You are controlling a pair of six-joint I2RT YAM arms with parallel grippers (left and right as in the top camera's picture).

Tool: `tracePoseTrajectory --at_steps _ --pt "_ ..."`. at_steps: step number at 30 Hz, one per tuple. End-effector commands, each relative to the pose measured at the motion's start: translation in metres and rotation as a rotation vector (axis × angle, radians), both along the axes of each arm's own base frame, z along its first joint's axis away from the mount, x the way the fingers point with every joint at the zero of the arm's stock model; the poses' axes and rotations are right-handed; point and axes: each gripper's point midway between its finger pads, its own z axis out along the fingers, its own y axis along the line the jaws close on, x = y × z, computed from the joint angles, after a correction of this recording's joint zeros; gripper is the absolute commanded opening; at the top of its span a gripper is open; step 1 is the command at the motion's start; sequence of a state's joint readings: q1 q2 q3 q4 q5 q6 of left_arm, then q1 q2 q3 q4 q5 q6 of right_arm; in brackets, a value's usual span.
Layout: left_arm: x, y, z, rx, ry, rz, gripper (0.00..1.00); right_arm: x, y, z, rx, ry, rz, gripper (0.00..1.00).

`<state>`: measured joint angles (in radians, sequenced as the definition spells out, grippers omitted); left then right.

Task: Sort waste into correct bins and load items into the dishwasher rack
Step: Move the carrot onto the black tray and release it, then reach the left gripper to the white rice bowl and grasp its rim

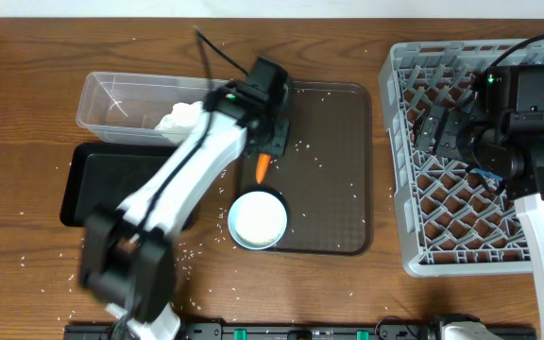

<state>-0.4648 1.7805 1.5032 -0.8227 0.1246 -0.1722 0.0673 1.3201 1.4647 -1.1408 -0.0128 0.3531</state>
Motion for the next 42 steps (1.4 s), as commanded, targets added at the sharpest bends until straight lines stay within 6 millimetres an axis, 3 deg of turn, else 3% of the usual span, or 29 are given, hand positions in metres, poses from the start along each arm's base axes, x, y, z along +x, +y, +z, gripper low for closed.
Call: tracePoseTrajectory --at_steps 1,5,8,14,19,24,30,32,33,39,42 --pt "0.003 0.022 0.051 0.022 -0.125 0.045 0.25 0.0 -0.003 0.004 0.012 -0.012 -0.018 0.99" --pt "-0.014 0.073 0.069 0.139 -0.125 0.143 0.25 0.0 -0.003 0.004 0.012 -0.011 -0.018 0.99" --pt "-0.034 0.116 0.067 0.191 -0.033 0.278 0.25 0.0 -0.003 0.004 0.011 -0.01 -0.018 0.99" --pt "-0.072 0.195 0.042 0.223 0.192 0.628 0.19 0.002 -0.003 0.005 0.012 -0.018 -0.018 0.99" --pt "-0.088 0.235 0.01 0.19 0.276 0.925 0.19 0.001 -0.003 0.005 0.011 -0.017 -0.018 0.99" --pt "-0.095 0.26 -0.022 0.132 0.295 1.19 0.2 0.001 -0.003 0.004 0.011 -0.014 -0.018 0.99" --pt "-0.087 0.282 -0.053 0.068 0.23 1.334 0.21 0.0 -0.003 0.004 0.01 -0.012 -0.018 0.99" --pt "-0.085 0.284 -0.055 0.051 0.219 1.377 0.46 0.001 -0.004 0.004 0.01 -0.013 -0.019 0.99" --pt "-0.086 0.284 -0.055 0.048 0.22 1.384 0.57 0.0 -0.004 0.004 0.008 -0.013 -0.02 0.99" --pt "-0.085 0.261 -0.055 -0.032 0.293 1.238 0.65 0.0 -0.004 0.004 0.009 -0.012 -0.02 0.99" --pt "-0.08 0.244 -0.047 -0.099 0.296 1.089 0.65 0.0 -0.004 0.004 0.009 -0.012 -0.02 0.99"
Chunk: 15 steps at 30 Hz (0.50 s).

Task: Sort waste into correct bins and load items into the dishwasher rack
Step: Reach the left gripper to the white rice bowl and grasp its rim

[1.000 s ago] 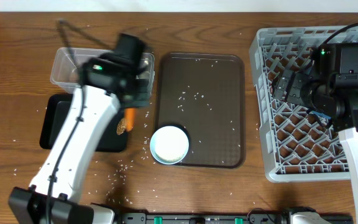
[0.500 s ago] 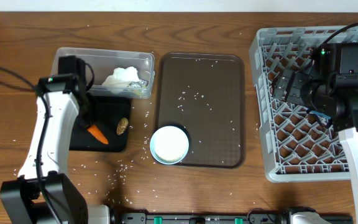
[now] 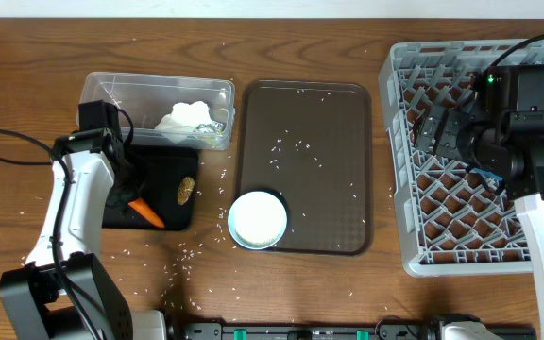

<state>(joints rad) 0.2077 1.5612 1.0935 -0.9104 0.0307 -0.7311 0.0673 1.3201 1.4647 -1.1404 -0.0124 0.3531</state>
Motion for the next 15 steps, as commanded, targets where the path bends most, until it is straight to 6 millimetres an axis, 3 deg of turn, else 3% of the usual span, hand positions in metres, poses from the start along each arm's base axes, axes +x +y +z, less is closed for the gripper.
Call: tracePoseTrajectory --at_steps 1,5,9,15 --pt "0.01 -0.025 0.018 -0.096 -0.085 -0.192 0.65 0.0 -0.004 0.004 0.009 -0.012 -0.019 0.99" --pt "0.02 -0.061 0.048 -0.095 -0.203 -0.523 0.65 0.004 -0.004 0.007 0.01 -0.029 -0.02 0.99" --pt "0.011 -0.114 0.069 -0.066 -0.271 -0.868 0.66 0.008 -0.003 0.01 0.02 -0.051 -0.032 0.99" --pt "-0.021 -0.171 0.058 -0.099 -0.194 -1.143 0.67 0.011 -0.006 0.012 0.032 -0.063 -0.071 0.99"
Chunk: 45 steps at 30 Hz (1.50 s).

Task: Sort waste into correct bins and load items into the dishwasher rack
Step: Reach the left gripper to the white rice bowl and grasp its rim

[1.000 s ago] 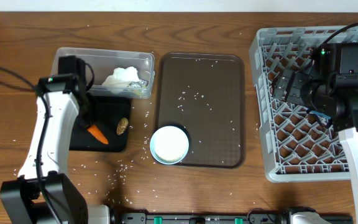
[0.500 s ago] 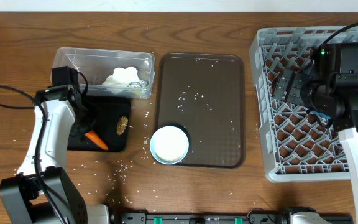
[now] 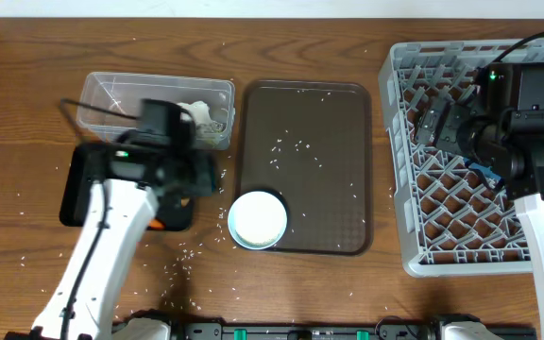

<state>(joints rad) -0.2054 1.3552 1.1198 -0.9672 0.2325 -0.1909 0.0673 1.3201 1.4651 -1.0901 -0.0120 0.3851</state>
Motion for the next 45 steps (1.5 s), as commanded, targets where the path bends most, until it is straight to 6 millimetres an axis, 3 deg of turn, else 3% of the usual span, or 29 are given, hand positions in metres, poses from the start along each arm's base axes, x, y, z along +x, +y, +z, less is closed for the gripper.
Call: tracePoseTrajectory --at_steps 1,7,12,18,23,26,30,35,39,45 --pt "-0.017 -0.028 -0.008 0.022 0.027 -0.201 0.67 0.001 -0.01 0.005 0.001 -0.015 -0.056 0.99" --pt "-0.038 -0.087 -0.021 0.05 0.012 -0.471 0.67 0.012 -0.038 0.01 0.002 -0.057 -0.169 0.99" --pt "-0.04 -0.113 -0.041 0.13 -0.005 -0.517 0.67 0.016 -0.063 0.002 0.023 -0.039 -0.263 0.99" --pt "-0.036 -0.136 -0.08 0.145 0.061 -0.439 0.66 0.018 -0.059 -0.008 0.074 0.0 -0.246 0.99" --pt "-0.041 -0.153 -0.105 0.082 0.142 -0.418 0.55 0.016 -0.059 -0.01 0.074 0.013 -0.246 0.99" --pt "-0.041 -0.154 -0.116 0.087 0.166 -0.42 0.41 0.014 -0.059 -0.011 0.074 0.021 -0.247 0.99" --pt "-0.043 -0.153 -0.129 0.103 0.2 -0.402 0.31 0.012 -0.059 -0.013 0.073 0.029 -0.247 0.99" --pt "-0.038 -0.153 -0.13 0.11 0.183 -0.393 0.28 0.011 -0.059 -0.013 0.073 0.035 -0.247 0.99" --pt "-0.039 -0.152 -0.13 0.11 0.184 -0.394 0.06 0.011 -0.059 -0.013 0.073 0.034 -0.247 0.99" --pt "-0.037 -0.154 -0.117 0.102 0.166 -0.4 0.06 0.011 -0.059 -0.013 0.072 0.034 -0.247 0.99"
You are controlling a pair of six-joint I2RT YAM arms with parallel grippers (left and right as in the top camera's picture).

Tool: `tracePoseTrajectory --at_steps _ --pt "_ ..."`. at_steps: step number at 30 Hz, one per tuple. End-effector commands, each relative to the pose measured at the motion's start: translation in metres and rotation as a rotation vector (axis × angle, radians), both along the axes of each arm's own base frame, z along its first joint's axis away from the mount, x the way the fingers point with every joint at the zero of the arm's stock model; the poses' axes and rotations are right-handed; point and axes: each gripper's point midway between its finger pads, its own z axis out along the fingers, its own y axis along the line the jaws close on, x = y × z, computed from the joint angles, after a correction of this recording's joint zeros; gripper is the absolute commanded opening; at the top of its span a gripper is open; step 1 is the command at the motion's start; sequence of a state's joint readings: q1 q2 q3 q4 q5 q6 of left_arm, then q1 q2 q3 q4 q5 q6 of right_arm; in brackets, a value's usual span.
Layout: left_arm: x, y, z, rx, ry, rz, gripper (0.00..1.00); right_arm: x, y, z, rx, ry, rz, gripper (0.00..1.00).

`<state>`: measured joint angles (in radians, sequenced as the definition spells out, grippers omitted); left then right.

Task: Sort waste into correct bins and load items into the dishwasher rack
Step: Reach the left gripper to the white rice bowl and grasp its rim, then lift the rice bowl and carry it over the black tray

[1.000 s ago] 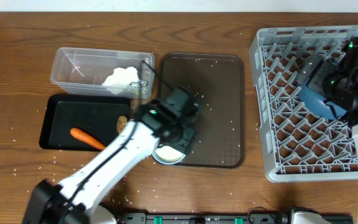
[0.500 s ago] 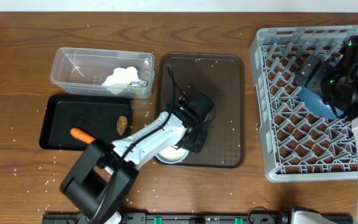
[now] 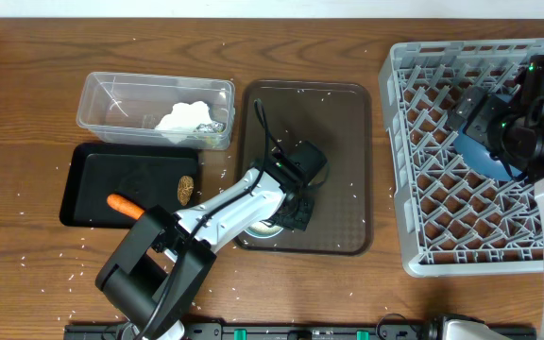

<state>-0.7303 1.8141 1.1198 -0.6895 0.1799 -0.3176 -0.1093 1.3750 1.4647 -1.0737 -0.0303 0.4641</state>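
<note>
An orange carrot (image 3: 126,205) lies in the black tray (image 3: 88,179), free of any gripper. A white bowl with a blue rim (image 3: 256,227) sits at the front left of the brown tray (image 3: 329,123). My left gripper (image 3: 297,210) covers most of it, and its jaws are not readable. At the right stands the grey dishwasher rack (image 3: 414,217) with a blue dish (image 3: 487,154) in it. My right gripper (image 3: 467,107) hovers over the rack beside that dish, and whether it holds anything is unclear.
A clear plastic bin (image 3: 111,94) holding crumpled white paper (image 3: 187,117) stands behind the black tray. A small brown scrap (image 3: 186,189) lies at the black tray's right end. Rice grains are scattered over the brown tray and the wooden table.
My left gripper was over the black tray's right end and is now over the bowl on the brown tray. The carrot lies alone in the black tray. My right arm has shifted right and back, uncovering more of the blue dish.
My left gripper was first at the brown tray's left edge with the carrot at its fingers. Then it was over the black tray, carrot still at its tip. Then it was further right, blurred. Now the carrot rests in the black tray and the gripper is at the bowl.
</note>
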Motion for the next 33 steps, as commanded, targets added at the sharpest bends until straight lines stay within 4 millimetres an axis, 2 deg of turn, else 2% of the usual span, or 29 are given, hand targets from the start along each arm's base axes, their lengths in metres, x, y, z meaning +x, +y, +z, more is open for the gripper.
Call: tracePoseTrajectory --at_steps 1,4,8,11,15,19,21,23,27,28,29,33 --pt "-0.001 -0.002 0.012 -0.017 -0.004 -0.019 0.06 0.001 -0.002 0.002 0.01 -0.006 -0.017 0.99" --pt "0.001 0.002 0.032 -0.011 -0.038 -0.048 0.06 0.001 -0.002 0.002 0.01 -0.006 -0.017 0.99" --pt "0.012 0.018 0.072 0.041 -0.15 -0.044 0.06 0.001 -0.002 0.002 0.009 -0.007 -0.016 0.99" --pt "0.012 0.027 0.098 0.031 -0.208 -0.038 0.06 0.002 -0.002 0.003 0.009 -0.012 -0.017 0.99" --pt "0.014 0.049 0.124 0.018 -0.256 0.034 0.06 0.002 -0.002 0.003 0.009 -0.013 -0.017 0.99" --pt "0.02 0.061 0.14 -0.008 -0.295 0.082 0.06 0.002 -0.002 0.003 0.009 -0.013 -0.016 0.99" --pt "0.019 0.058 0.138 -0.013 -0.288 0.075 0.06 0.002 -0.002 0.003 0.009 -0.014 -0.016 0.99" --pt "0.013 0.052 0.128 0.003 -0.265 0.046 0.08 0.002 -0.002 0.003 0.009 -0.014 -0.017 0.99" --pt "0.005 0.037 0.092 0.079 -0.22 -0.029 0.42 0.002 -0.002 0.003 0.009 -0.013 -0.016 0.99" --pt "0.004 0.034 0.082 0.105 -0.206 -0.046 0.46 0.002 -0.002 0.003 0.01 -0.012 -0.017 0.99" --pt "0.003 0.031 0.074 0.122 -0.194 -0.059 0.49 0.002 -0.002 0.003 0.01 -0.01 -0.016 0.99" --pt "0.002 0.023 0.043 0.168 -0.145 -0.087 0.5 -0.002 -0.001 0.0 0.012 0.01 -0.016 0.99"
